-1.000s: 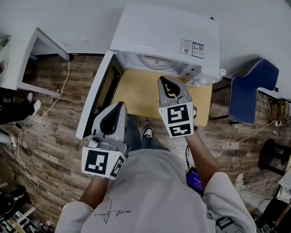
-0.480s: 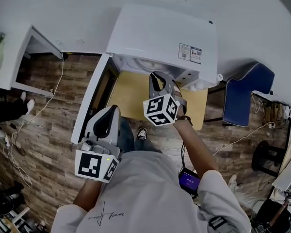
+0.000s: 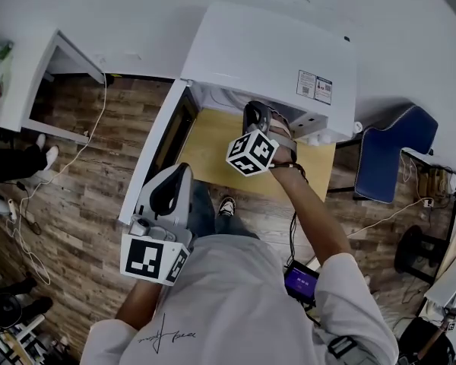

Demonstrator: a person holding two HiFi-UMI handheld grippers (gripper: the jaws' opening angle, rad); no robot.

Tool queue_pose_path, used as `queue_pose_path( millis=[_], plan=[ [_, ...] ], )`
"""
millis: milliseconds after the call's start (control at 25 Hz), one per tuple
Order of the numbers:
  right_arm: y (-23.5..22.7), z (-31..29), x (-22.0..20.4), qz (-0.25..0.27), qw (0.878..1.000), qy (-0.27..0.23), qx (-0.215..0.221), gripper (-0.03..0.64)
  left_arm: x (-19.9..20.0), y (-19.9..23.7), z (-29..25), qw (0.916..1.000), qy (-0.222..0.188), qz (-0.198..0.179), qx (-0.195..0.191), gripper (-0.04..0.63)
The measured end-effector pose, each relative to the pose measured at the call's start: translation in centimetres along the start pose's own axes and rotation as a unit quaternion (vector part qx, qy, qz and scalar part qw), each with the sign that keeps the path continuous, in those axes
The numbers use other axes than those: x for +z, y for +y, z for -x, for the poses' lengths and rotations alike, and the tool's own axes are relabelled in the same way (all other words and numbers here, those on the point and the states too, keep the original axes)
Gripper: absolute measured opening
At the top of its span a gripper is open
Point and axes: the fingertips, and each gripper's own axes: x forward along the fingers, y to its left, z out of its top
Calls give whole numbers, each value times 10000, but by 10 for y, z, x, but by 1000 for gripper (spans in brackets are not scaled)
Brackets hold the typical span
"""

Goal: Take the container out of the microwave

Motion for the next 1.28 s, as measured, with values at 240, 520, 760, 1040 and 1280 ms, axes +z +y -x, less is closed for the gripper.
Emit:
queue_pose_path(
  millis=[240, 520, 760, 1040, 1280],
  plan=[
    [1, -27, -14, 393, 9986, 311, -177, 44, 3, 3, 3, 9998, -60, 167, -41, -2],
    [2, -48, -21, 686, 9959, 546, -217, 82, 0, 8, 6, 9998, -27, 206, -31, -2],
    [0, -62, -24, 978, 9925, 687, -238, 98, 1, 15, 7, 9997, -49, 246, 65, -2],
    [5, -75, -20, 1315, 9884, 731, -192, 124, -2, 18, 8, 9995, -14, 282, 128, -2],
    [3, -83, -23, 1746, 9805, 805, -405, 116, -1, 23, 6, 9994, -17, 296, 155, -2]
  ],
)
